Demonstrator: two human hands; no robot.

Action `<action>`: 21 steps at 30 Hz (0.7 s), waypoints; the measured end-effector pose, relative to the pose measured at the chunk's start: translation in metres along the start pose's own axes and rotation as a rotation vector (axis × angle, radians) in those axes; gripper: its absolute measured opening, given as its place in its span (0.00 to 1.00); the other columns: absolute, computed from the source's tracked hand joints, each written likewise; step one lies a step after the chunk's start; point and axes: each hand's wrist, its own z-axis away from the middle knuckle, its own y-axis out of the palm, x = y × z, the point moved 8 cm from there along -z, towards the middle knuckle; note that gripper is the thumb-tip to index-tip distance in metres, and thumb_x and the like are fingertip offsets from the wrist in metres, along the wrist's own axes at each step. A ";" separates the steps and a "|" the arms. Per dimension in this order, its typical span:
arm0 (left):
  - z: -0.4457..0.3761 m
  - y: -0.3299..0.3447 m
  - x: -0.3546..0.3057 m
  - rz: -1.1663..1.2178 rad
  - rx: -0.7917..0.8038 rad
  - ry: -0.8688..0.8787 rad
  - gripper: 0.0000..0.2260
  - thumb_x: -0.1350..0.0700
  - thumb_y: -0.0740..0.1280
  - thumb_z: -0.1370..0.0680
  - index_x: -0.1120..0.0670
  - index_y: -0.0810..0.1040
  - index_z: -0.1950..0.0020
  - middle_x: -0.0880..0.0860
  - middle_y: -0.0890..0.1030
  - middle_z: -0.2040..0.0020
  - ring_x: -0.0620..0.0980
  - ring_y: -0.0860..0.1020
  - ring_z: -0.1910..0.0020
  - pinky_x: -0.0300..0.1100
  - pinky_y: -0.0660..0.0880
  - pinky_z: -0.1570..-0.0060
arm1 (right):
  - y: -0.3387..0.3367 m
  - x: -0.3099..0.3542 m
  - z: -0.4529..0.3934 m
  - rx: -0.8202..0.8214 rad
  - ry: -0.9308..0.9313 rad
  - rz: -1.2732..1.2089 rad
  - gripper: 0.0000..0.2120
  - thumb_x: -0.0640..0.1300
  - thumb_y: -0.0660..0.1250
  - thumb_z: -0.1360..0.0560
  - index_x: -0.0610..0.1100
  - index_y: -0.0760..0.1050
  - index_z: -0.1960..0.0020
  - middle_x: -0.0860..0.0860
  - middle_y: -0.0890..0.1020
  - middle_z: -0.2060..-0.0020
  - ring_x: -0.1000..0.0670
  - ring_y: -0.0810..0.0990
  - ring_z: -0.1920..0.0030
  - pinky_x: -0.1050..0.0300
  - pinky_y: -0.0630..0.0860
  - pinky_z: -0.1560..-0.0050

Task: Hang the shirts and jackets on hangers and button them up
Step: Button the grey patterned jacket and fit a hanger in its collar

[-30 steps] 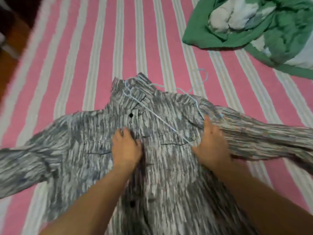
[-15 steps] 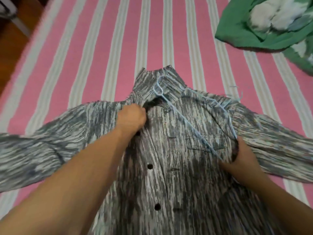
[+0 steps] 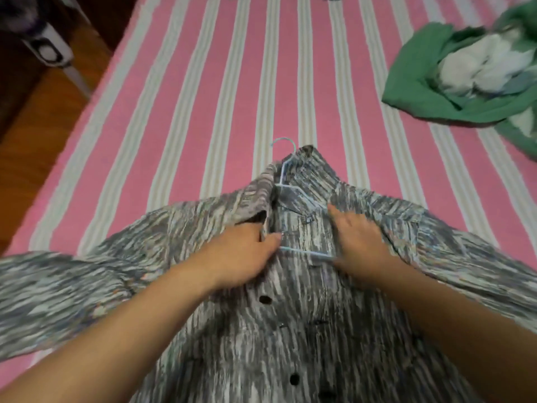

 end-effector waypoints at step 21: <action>-0.134 0.021 0.149 -0.434 -0.115 -0.060 0.32 0.33 0.54 0.19 0.31 0.38 0.21 0.56 0.41 0.18 0.66 0.41 0.20 0.68 0.43 0.25 | -0.011 0.027 -0.149 0.094 0.025 0.419 0.29 0.61 0.43 0.18 0.43 0.76 0.45 0.49 0.76 0.66 0.50 0.76 0.71 0.56 0.76 0.73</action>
